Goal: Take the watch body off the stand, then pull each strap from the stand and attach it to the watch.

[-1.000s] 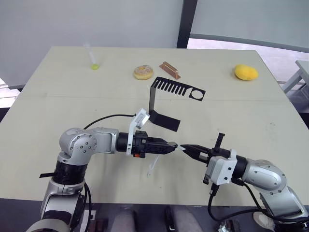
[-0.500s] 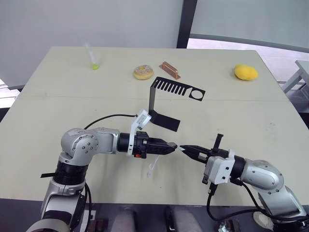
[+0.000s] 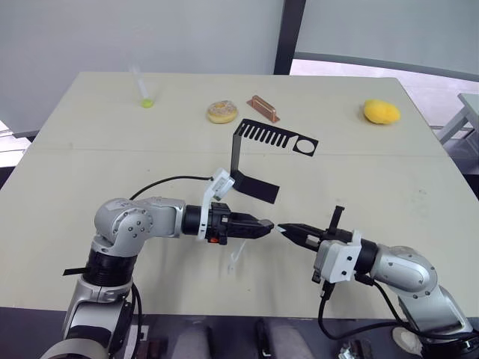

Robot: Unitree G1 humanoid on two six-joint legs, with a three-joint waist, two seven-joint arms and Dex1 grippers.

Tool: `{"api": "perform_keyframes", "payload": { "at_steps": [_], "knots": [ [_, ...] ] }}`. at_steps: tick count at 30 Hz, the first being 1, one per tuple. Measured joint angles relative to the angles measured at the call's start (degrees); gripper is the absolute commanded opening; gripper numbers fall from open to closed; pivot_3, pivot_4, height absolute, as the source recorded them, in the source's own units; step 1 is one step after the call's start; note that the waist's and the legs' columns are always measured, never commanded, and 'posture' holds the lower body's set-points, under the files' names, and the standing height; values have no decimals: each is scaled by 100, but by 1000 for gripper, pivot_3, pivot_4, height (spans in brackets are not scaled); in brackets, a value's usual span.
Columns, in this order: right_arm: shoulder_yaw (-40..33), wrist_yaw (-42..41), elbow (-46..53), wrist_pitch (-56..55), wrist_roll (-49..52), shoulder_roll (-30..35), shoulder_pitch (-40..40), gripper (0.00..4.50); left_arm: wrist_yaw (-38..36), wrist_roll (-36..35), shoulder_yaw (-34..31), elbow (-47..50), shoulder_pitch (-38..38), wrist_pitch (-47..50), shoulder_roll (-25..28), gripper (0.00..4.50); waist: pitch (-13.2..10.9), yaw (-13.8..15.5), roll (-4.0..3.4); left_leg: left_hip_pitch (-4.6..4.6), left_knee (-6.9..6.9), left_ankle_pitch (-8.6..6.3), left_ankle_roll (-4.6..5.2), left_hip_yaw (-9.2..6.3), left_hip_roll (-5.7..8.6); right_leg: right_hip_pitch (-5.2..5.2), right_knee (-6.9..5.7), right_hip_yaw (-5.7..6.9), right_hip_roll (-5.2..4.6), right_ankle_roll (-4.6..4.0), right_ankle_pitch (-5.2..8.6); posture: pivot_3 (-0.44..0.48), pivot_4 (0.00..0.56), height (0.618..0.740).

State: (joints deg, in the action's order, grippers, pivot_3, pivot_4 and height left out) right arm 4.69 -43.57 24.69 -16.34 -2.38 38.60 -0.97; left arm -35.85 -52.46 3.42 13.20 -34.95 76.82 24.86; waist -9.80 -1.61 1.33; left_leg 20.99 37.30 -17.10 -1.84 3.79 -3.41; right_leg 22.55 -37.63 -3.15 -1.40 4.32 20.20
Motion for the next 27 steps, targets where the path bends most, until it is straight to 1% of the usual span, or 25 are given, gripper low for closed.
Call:
{"api": "perform_keyframes", "payload": {
  "at_steps": [27],
  "knots": [
    [146,-1,-14,277,-61,-18,-239,0,2,70,-22,0,0,72,-4,1583,0,-2,0,1,-1,0,0,0,0,1,1,0,0,0,0,0,150,740]
  ]
}}
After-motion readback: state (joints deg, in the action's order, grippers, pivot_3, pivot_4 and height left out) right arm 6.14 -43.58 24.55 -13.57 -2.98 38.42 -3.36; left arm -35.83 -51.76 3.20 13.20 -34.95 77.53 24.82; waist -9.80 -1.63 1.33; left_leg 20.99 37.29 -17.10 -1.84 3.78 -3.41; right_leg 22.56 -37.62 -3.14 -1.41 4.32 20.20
